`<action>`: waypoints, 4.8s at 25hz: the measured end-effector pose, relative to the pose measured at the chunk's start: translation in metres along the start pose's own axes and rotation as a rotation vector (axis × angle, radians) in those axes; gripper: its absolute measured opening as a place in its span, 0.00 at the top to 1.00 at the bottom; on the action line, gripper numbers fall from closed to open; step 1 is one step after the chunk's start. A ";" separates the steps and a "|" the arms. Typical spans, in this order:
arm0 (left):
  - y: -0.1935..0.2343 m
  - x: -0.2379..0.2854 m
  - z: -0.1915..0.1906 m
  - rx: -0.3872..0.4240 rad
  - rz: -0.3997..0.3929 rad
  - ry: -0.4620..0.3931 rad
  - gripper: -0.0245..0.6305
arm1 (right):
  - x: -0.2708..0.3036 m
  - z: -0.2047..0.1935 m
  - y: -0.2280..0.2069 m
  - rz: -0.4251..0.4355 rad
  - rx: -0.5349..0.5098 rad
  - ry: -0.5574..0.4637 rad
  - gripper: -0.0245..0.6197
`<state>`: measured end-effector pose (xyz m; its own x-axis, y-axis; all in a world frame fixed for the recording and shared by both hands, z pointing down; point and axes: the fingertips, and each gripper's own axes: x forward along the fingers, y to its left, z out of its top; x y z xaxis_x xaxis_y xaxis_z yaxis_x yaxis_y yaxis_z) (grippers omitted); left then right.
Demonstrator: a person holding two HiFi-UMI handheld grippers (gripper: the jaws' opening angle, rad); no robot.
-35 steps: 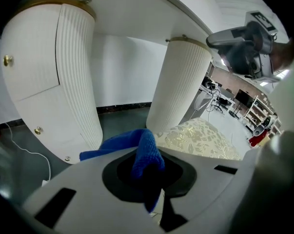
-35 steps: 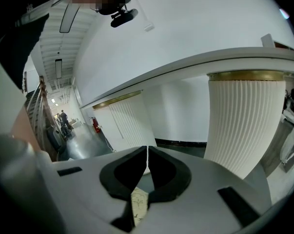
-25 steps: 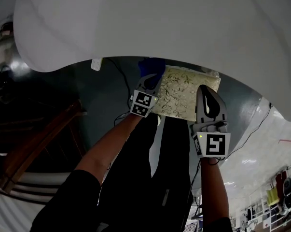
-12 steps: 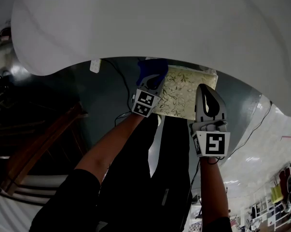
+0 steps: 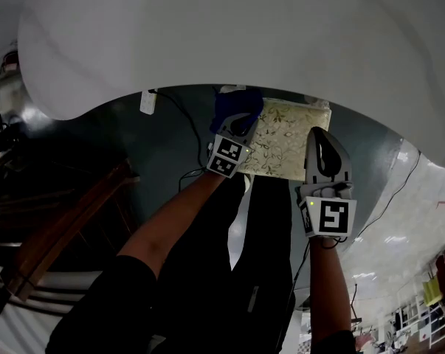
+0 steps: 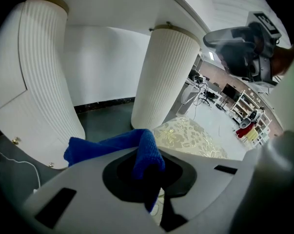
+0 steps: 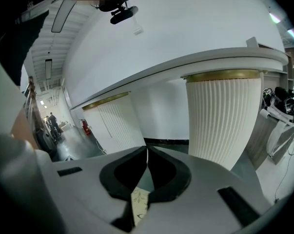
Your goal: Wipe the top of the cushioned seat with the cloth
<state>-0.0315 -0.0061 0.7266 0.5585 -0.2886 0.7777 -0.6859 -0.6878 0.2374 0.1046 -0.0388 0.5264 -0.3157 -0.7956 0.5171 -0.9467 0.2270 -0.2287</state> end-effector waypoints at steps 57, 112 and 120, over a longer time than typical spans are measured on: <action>-0.118 0.075 0.036 0.078 -0.184 0.048 0.90 | -0.054 -0.037 -0.099 -0.180 0.143 -0.016 0.90; 0.014 -0.184 -0.021 -0.343 0.165 -0.220 0.90 | -0.017 0.025 0.124 0.120 -0.198 -0.011 0.90; 0.034 -0.179 -0.072 -0.328 0.159 -0.140 0.90 | -0.009 0.003 0.169 0.179 -0.221 0.019 0.90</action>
<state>-0.1884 0.0707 0.6373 0.4759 -0.4781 0.7382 -0.8691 -0.3844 0.3113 -0.0525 0.0048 0.4809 -0.4780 -0.7216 0.5008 -0.8663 0.4815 -0.1331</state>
